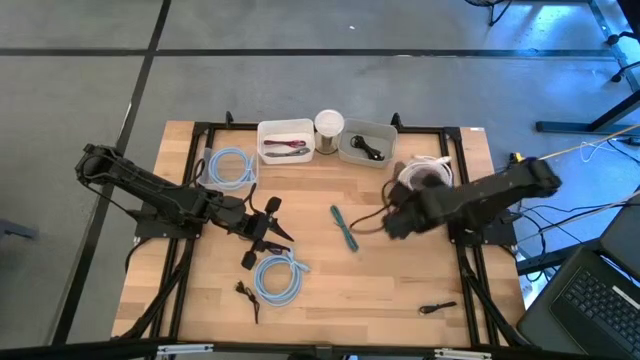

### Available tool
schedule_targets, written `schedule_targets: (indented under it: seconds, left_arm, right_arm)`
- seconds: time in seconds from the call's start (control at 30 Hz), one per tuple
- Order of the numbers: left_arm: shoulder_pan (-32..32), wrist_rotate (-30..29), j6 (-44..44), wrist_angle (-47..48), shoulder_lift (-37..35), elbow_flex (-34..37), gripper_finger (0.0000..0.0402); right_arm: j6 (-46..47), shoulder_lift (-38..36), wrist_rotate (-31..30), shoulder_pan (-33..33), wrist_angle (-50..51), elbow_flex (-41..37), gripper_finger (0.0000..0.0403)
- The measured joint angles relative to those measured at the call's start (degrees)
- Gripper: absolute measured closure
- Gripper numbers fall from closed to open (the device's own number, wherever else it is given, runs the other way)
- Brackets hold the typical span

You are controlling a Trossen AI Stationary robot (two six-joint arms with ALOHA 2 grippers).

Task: Pick & Place USB Port
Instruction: Put the white HDMI cable into the black bin

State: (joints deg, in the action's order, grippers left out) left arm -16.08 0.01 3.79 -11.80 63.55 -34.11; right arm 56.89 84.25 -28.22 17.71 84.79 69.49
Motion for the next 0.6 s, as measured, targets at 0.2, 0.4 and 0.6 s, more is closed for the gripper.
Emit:
schedule_targets:
  seconds: [0.2, 0.4, 0.6]
  left_arm:
    - [0.0, 0.0, 0.0, 0.0, 0.0, 0.0, 0.0306]
    - [0.0, 0.0, 0.0, -0.1, 0.0, 0.0, 0.0304]
    - [0.0, 0.0, 0.0, 0.0, 0.0, 0.0, 0.0308]
  right_arm:
    - [-4.2, -12.3, 2.3, -9.1, -7.9, -13.4, 0.0388]
    - [-12.7, -16.1, 3.7, -17.4, -17.9, -20.6, 0.0388]
    - [-20.8, -14.9, 5.5, -23.4, -29.8, -25.2, 0.0388]
